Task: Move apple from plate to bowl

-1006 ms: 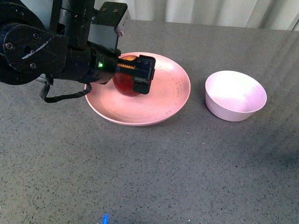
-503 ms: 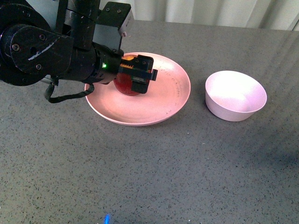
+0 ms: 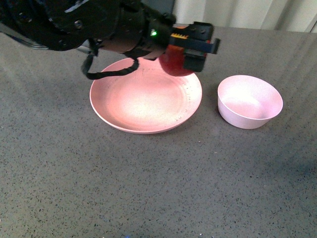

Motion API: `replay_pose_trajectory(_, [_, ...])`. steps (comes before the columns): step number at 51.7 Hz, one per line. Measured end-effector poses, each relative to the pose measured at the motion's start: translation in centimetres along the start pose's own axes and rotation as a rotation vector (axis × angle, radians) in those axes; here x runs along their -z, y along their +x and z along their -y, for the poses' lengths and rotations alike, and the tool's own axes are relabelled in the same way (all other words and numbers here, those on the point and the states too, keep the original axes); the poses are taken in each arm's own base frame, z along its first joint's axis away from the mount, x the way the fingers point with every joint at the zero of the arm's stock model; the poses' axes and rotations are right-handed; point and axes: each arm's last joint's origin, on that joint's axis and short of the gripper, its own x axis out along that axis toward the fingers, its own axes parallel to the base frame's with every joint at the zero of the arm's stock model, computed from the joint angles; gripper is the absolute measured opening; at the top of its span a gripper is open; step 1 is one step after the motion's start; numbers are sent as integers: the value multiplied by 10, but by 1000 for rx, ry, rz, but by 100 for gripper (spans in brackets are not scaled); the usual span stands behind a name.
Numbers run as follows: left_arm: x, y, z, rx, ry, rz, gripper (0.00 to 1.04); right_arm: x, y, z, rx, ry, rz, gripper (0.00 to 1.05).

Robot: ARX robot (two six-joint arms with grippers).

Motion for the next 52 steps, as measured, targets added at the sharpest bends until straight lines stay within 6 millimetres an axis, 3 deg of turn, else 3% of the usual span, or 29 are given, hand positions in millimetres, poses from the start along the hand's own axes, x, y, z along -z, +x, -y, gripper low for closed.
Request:
replay_pose_trajectory(9, [-6,4,36,74,31,1,76,0,0,0,0,0,0,96])
replay_pose_trajectory(27, [-2,16,77,153,79,-38,76,0,0,0,0,0,0,96])
replay_pose_trajectory(40, [11,36,90,167,116,-93,76,0,0,0,0,0,0,96])
replay_pose_trajectory(52, [2,44,93,169,119,-83,76,0,0,0,0,0,0,96])
